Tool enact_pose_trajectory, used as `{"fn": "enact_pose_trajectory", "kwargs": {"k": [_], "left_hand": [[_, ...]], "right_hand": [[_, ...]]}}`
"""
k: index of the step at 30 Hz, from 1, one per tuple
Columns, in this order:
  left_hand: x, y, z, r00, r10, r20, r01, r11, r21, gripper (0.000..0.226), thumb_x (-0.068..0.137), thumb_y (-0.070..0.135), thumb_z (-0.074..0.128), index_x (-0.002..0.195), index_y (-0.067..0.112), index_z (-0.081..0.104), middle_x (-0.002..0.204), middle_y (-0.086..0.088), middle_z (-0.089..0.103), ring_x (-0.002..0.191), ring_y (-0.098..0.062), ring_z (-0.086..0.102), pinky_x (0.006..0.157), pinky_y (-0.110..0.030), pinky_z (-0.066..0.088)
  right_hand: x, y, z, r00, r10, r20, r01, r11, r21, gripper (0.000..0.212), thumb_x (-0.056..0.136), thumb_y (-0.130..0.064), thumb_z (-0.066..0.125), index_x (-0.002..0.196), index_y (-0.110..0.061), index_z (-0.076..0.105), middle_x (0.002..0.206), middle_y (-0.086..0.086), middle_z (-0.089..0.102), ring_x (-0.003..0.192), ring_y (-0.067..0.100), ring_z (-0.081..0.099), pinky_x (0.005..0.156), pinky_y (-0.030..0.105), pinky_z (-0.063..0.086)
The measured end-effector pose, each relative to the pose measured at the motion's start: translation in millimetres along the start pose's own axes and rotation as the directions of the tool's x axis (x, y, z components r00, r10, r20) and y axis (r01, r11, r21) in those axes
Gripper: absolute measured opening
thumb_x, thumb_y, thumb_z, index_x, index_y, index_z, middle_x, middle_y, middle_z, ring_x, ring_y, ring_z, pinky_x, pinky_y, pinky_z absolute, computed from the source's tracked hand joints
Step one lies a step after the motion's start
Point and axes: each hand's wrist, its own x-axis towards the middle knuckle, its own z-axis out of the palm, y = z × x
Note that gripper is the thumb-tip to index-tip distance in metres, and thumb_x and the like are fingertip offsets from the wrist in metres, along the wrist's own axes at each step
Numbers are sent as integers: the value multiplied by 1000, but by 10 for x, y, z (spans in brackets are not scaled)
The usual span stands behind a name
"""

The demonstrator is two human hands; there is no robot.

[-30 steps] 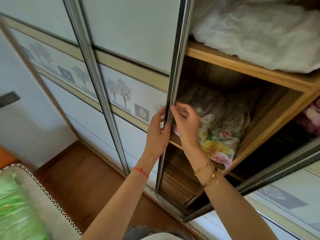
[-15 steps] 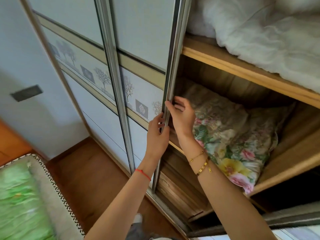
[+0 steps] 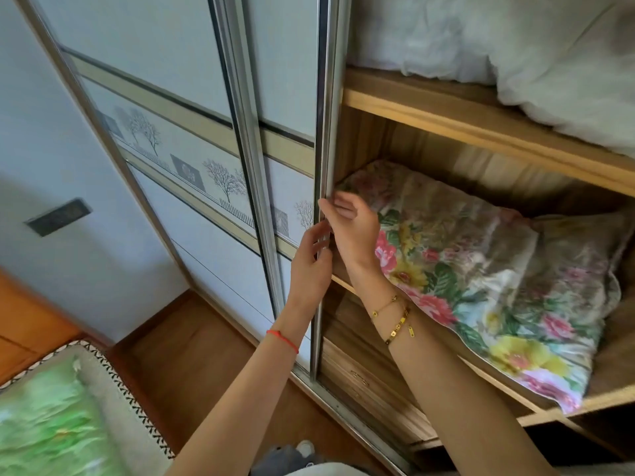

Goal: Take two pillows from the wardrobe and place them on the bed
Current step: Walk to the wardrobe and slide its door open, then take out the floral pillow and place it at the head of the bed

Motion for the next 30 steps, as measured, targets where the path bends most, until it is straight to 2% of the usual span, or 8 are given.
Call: {"fn": "enact_pose_trajectory", "kwargs": {"k": [8,11,15,19,21,24,26,30], "left_hand": [[293,-94,-336,999,42,15,-42,997,62,54,93,-10,42,142,10,52,141,-6,59,129,-19,57,110,-32,44],[383,-113,-413,999,35,20,-37,997,65,55,94,-8,44,145,11,49,144,-4,57,129,-20,57,110,-34,45],[465,-124,-481,999,32,12,-33,997,76,55,97,-3,46,149,15,44,146,-1,56,127,-17,58,99,-24,49],[544,-141,-548,999,43,22,-45,995,89,55,100,3,49,152,18,40,147,-4,55,129,-17,57,104,-28,48],[559,-141,-572,999,34,27,-36,996,82,58,101,5,51,155,19,36,149,-4,53,132,-18,55,107,-30,47],[585,-139,-607,999,29,29,-30,998,54,61,100,3,50,156,19,32,155,-1,46,135,-20,52,113,-39,44],[614,-131,-621,999,28,28,-30,999,41,62,100,1,50,156,18,32,156,-1,44,137,-22,51,114,-44,42],[631,-123,-615,1000,17,7,-18,999,47,56,100,5,49,153,18,37,153,2,46,128,-15,54,107,-29,44]], "right_hand": [[105,3,377,1000,17,7,-17,1000,17,34,82,-18,78,112,-5,69,103,3,74,88,0,69,74,7,52],[130,32,501,1000,12,18,-12,1000,7,34,86,-18,75,116,-3,69,110,5,75,87,-6,67,76,7,51],[152,67,623,999,14,47,-15,999,30,31,91,-17,68,119,-5,68,116,6,73,84,-16,64,81,9,52],[166,86,716,994,18,109,-21,999,25,33,97,-21,60,127,-7,64,120,0,69,85,-26,59,77,0,46],[169,71,746,988,33,153,-32,999,-8,35,100,-26,55,131,-13,63,127,-3,65,92,-22,58,77,-2,42],[173,56,758,966,68,248,-60,997,-40,39,102,-35,48,137,-22,57,140,-3,57,112,-6,51,85,4,38],[167,71,734,959,80,270,-81,997,-9,40,102,-35,46,139,-24,56,143,-5,55,120,-3,48,89,7,37],[145,158,590,974,109,198,-118,993,31,36,102,-33,45,136,-26,58,144,-8,55,130,4,49,109,26,40]]}}
